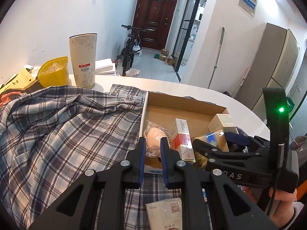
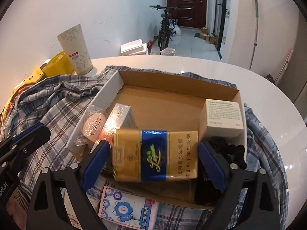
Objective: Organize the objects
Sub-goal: 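Lower the gold-and-blue carton into the cardboard box and open the right tool, then raise both tools and move the left tool over the white printed packet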
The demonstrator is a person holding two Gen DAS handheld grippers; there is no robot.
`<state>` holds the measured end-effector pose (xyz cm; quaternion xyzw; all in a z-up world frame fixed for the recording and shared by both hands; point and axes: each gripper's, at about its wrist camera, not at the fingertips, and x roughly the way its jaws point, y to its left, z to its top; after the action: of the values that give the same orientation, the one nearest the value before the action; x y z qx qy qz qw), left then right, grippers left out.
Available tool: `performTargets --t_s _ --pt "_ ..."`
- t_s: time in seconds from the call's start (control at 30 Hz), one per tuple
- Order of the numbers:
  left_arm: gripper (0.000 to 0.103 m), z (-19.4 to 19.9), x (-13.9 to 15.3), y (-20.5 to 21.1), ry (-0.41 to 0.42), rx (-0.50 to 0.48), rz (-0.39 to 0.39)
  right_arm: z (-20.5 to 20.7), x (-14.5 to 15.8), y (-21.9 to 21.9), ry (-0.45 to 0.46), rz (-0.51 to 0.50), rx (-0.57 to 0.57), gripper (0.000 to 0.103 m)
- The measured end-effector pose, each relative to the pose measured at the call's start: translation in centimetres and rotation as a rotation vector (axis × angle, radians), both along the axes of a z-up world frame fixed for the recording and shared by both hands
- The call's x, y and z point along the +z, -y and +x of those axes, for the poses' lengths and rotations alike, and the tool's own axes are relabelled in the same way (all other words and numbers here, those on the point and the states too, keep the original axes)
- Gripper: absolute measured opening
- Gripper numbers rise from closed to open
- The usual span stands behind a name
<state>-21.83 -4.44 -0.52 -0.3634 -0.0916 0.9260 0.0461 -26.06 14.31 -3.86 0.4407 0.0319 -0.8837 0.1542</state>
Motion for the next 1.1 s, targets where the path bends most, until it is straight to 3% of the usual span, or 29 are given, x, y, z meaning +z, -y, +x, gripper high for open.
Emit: performTargets --t_s 0.23,0.43,0.5,0.57,0.73,0.8,0.9,0.97,1.1 --pt "0.015 0.6 0.8 -0.3 -0.038 0.000 -0.030 0.5 2.2 -1.0 -0.038 -0.052 -0.005 0.093" --pt "0.017 3.0 3.9 -1.1 -0.126 -0.046 -0.044 3.3 7.3 -3.0 -0.167 -0.087 -0.028 0.094" --pt "0.032 4.2 5.4 -1.5 -0.178 -0.056 -0.046 4.6 9.0 -3.6 -0.215 -0.085 -0.033 0.097" --pt "0.074 5.3 6.8 -1.5 -0.221 -0.068 -0.019 5.9 10.5 -4.3 -0.260 -0.087 -0.039 0.099" --pt "0.088 8.9 9.6 -1.5 -0.350 -0.058 -0.016 9.1 13.2 -5.6 -0.338 -0.128 -0.038 0.099" --pt "0.088 10.2 10.4 -1.5 -0.380 -0.063 -0.015 10.3 14.0 -6.1 -0.362 -0.156 -0.033 0.099" --pt "0.091 11.7 11.0 -1.3 -0.398 -0.055 -0.011 12.1 14.9 -6.5 -0.411 -0.178 -0.033 0.101" --pt "0.102 12.4 11.1 -1.1 -0.405 -0.053 -0.007 13.2 15.4 -6.8 -0.449 -0.180 -0.042 0.103" --pt "0.103 14.1 11.2 -1.1 -0.453 -0.022 -0.044 15.1 15.7 -7.2 -0.510 -0.166 -0.054 0.103"
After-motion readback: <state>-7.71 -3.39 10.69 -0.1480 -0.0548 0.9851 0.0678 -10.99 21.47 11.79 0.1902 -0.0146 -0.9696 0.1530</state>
